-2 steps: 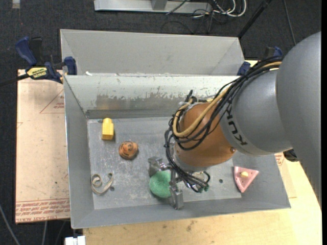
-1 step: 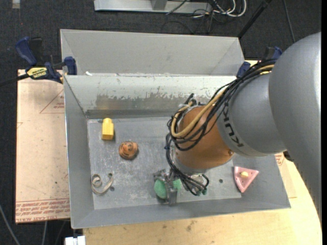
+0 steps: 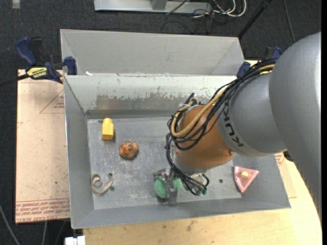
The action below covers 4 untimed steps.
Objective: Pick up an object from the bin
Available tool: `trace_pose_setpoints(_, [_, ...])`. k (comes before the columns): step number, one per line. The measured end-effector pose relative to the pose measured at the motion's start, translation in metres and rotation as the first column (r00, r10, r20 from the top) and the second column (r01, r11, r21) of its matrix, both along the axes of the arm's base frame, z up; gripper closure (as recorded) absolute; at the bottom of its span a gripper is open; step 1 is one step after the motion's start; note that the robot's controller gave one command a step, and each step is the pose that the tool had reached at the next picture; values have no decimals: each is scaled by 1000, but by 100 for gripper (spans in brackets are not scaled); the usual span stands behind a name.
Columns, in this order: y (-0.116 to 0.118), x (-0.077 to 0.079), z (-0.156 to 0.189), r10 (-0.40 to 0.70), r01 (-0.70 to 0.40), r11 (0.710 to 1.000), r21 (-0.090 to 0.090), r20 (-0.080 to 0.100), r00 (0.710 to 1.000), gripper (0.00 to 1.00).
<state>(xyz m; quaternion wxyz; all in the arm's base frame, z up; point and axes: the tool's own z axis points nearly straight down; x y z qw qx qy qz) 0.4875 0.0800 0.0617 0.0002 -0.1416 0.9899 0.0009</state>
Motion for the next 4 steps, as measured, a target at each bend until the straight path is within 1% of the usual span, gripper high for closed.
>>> trace_pose_setpoints(1, [0,-1,5,-4,4,1000,-1,-3,1000,100])
trace_pose_setpoints(2, [0,-1,15,-2,2,1000,-1,-1,1000,100])
trace_pose_setpoints(3, [0,-1,24,-3,3,1000,-1,-3,1000,100])
trace_pose_setpoints(4, [0,-2,40,-3,3,1000,-1,-4,1000,100])
